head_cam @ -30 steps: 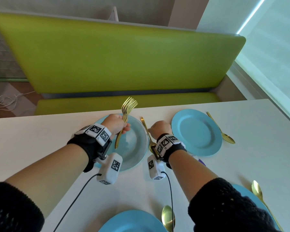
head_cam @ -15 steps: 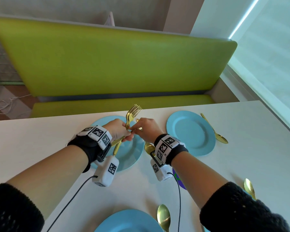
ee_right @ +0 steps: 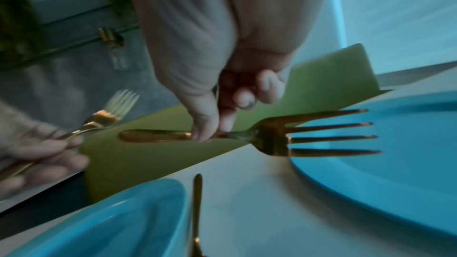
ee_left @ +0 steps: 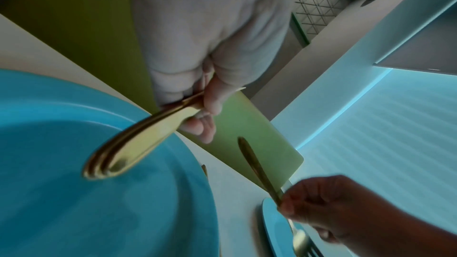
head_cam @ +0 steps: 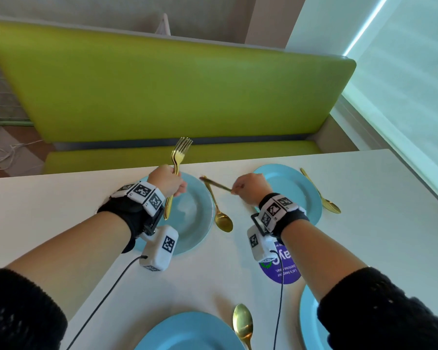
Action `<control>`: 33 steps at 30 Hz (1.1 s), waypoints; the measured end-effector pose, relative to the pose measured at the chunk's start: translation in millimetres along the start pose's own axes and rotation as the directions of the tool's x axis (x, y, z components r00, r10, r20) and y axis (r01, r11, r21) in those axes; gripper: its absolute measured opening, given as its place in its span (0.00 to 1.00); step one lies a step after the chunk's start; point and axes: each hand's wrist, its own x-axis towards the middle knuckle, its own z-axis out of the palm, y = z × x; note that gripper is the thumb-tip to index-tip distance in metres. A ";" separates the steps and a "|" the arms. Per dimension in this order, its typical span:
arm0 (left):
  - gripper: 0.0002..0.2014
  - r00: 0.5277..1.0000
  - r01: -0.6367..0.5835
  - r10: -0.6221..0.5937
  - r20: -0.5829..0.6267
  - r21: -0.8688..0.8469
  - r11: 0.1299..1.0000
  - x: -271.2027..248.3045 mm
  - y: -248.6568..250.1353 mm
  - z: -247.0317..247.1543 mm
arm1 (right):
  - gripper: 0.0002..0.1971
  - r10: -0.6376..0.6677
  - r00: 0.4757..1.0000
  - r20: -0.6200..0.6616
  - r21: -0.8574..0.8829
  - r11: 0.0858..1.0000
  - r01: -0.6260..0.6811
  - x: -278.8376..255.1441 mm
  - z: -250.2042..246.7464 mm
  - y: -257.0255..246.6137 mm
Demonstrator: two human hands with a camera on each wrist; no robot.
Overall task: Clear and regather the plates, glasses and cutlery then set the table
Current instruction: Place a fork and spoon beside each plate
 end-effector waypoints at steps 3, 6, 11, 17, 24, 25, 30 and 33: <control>0.13 1.000 0.018 -0.018 0.000 -0.039 0.999 3.5 -0.5 0.5 | 0.12 0.158 0.987 0.010 0.040 0.987 -0.159 5.1 5.9 16.2; 0.11 0.999 0.032 -0.029 0.043 -0.067 0.997 6.0 -1.2 6.1 | 0.16 0.281 0.959 0.039 -0.024 0.960 -0.281 10.4 19.8 23.7; 0.05 0.994 0.044 -0.036 0.101 -0.071 0.997 5.9 0.4 17.4 | 0.16 0.447 0.894 0.025 0.081 0.891 -0.447 23.6 42.0 27.4; 0.07 0.994 0.038 -0.033 0.106 -0.054 0.998 7.5 2.6 22.4 | 0.07 0.477 0.879 0.003 0.133 0.871 -0.473 32.3 51.4 28.5; 0.05 0.996 0.041 -0.037 0.078 -0.051 0.998 12.4 2.1 23.4 | 0.03 0.516 0.855 -0.058 0.236 0.839 -0.490 34.5 51.8 31.6; 0.05 0.996 0.042 -0.039 0.076 -0.050 0.998 12.7 2.0 23.9 | 0.06 0.524 0.849 -0.068 0.249 0.833 -0.494 34.1 50.5 31.9; 0.05 0.996 0.055 -0.050 0.079 -0.054 0.997 12.0 2.2 26.9 | 0.16 0.544 0.836 -0.072 0.298 0.812 -0.502 30.5 44.3 35.1; 0.06 0.995 0.060 -0.056 0.081 -0.049 0.997 9.7 3.3 28.3 | 0.17 0.540 0.839 -0.074 0.303 0.813 -0.497 29.0 43.1 37.2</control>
